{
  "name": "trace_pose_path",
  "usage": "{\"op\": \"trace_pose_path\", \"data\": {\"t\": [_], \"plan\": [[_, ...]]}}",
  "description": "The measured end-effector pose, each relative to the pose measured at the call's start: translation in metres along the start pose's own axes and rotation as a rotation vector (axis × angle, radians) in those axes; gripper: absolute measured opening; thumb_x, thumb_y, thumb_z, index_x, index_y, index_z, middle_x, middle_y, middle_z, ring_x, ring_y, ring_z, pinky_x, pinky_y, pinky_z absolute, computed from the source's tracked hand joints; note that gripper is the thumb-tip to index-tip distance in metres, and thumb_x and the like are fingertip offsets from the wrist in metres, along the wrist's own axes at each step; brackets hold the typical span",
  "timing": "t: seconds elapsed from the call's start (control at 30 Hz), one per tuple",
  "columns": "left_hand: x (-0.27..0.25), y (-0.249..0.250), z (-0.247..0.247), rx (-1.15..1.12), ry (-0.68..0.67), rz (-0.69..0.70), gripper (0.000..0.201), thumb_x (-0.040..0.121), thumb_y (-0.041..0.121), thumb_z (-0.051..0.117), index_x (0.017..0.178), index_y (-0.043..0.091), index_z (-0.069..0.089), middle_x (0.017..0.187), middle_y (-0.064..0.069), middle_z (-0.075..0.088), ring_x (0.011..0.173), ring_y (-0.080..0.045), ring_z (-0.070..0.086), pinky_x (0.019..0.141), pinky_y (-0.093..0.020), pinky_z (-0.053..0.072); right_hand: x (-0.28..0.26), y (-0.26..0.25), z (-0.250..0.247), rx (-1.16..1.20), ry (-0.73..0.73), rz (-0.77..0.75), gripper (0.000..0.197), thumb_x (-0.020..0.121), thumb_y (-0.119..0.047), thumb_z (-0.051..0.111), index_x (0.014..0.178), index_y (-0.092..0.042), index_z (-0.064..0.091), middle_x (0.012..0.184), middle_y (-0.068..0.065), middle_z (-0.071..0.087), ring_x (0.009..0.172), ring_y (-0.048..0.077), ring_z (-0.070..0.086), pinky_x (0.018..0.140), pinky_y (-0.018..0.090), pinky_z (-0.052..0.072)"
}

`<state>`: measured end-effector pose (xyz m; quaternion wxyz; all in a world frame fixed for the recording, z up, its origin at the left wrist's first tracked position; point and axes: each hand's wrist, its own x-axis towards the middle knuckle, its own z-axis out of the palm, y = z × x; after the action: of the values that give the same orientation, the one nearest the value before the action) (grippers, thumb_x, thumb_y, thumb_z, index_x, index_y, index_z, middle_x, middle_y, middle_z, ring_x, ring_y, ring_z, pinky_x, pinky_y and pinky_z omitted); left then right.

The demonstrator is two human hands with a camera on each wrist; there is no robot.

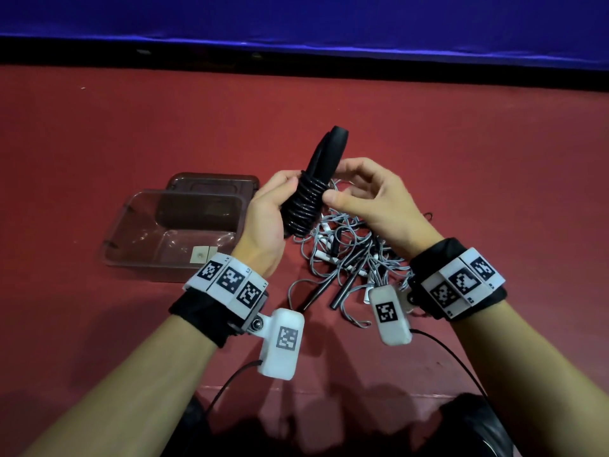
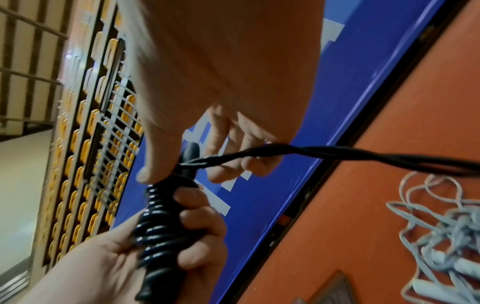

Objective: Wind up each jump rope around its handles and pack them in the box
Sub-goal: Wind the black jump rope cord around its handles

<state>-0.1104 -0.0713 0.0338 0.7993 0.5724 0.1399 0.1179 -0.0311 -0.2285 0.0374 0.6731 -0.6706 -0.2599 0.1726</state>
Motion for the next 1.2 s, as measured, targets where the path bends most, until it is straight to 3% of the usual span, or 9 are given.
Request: {"op": "trace_pose_path", "data": {"t": [0.13,0.23,0.33,0.47,0.6,0.77,0.9,1.0,1.2], "plan": [[-0.005,0.009,0.005,-0.103,-0.174,-0.253,0.047,0.102,0.023,0.037,0.079,0.008,0.075,0.069,-0.014,0.064,0.059,-0.026,0.055,0.055,-0.035,0.038,-0.003,0.004,-0.001,0.126,-0.135,0.061,0.045,0.085,-0.014,0.076,0.127,-0.001,0.063,0.110,0.005,0.072,0.083,0.020,0.065,0.086,0.041,0.050],[0.001,0.004,0.003,-0.001,-0.148,-0.259,0.032,0.101,0.029,0.044,0.099,0.004,0.064,0.079,-0.016,0.065,0.062,-0.027,0.060,0.051,-0.033,0.047,-0.004,0.007,-0.004,0.114,-0.041,0.113,0.049,0.073,-0.020,0.084,0.117,-0.002,0.070,0.111,0.013,0.075,0.092,0.022,0.070,0.096,0.044,0.052],[0.008,-0.005,-0.009,0.308,-0.117,0.004,0.029,0.090,0.043,0.062,0.110,0.022,0.059,0.091,0.005,0.071,0.084,-0.015,0.070,0.074,-0.037,0.054,-0.005,0.009,-0.004,0.094,0.162,0.150,0.050,0.067,-0.023,0.089,0.105,0.002,0.070,0.093,0.009,0.078,0.083,0.017,0.073,0.083,0.032,0.055],[0.008,-0.008,-0.017,0.611,-0.286,0.237,0.056,0.078,0.036,0.080,0.129,0.031,0.058,0.121,0.007,0.069,0.118,-0.008,0.064,0.108,-0.036,0.048,-0.004,0.010,0.000,0.040,0.258,0.152,0.035,0.072,-0.026,0.092,0.089,-0.006,0.070,0.074,0.002,0.067,0.064,0.010,0.060,0.061,0.024,0.045],[0.007,-0.012,-0.015,0.774,-0.198,0.245,0.051,0.077,0.051,0.078,0.122,0.040,0.058,0.108,0.013,0.074,0.106,-0.001,0.067,0.099,-0.037,0.053,-0.003,0.009,0.007,-0.039,0.234,0.196,0.039,0.072,-0.031,0.092,0.079,-0.011,0.059,0.071,0.004,0.061,0.059,0.009,0.055,0.056,0.024,0.041],[0.007,-0.014,-0.016,0.559,-0.109,0.206,0.026,0.093,0.029,0.072,0.115,0.036,0.059,0.105,0.011,0.075,0.104,-0.004,0.070,0.096,-0.031,0.052,-0.006,0.002,0.003,-0.060,0.171,0.169,0.020,0.084,-0.022,0.083,0.084,-0.008,0.069,0.071,0.004,0.064,0.053,0.007,0.051,0.049,0.018,0.040],[0.014,-0.019,-0.019,0.360,-0.069,0.085,0.030,0.092,0.032,0.069,0.120,0.022,0.065,0.108,0.002,0.077,0.102,-0.015,0.072,0.097,-0.041,0.054,-0.003,0.002,-0.004,-0.153,0.102,0.084,0.008,0.084,-0.014,0.082,0.088,-0.011,0.076,0.076,0.004,0.073,0.065,0.011,0.060,0.062,0.024,0.047],[0.011,-0.020,-0.014,0.235,-0.065,0.000,0.020,0.102,0.017,0.061,0.119,0.007,0.064,0.096,-0.002,0.074,0.079,-0.016,0.069,0.076,-0.041,0.058,0.000,0.005,-0.008,-0.288,0.067,0.040,0.011,0.080,-0.018,0.087,0.085,-0.020,0.077,0.085,0.008,0.076,0.075,0.012,0.065,0.075,0.036,0.052],[0.006,-0.018,-0.009,0.072,-0.065,-0.131,0.028,0.107,0.023,0.049,0.114,0.002,0.067,0.090,-0.014,0.069,0.067,-0.021,0.061,0.050,-0.033,0.045,0.003,0.004,-0.013,-0.343,0.051,0.029,0.011,0.086,-0.015,0.080,0.093,-0.022,0.078,0.069,-0.019,0.073,0.065,-0.011,0.061,0.069,0.008,0.044]]}}
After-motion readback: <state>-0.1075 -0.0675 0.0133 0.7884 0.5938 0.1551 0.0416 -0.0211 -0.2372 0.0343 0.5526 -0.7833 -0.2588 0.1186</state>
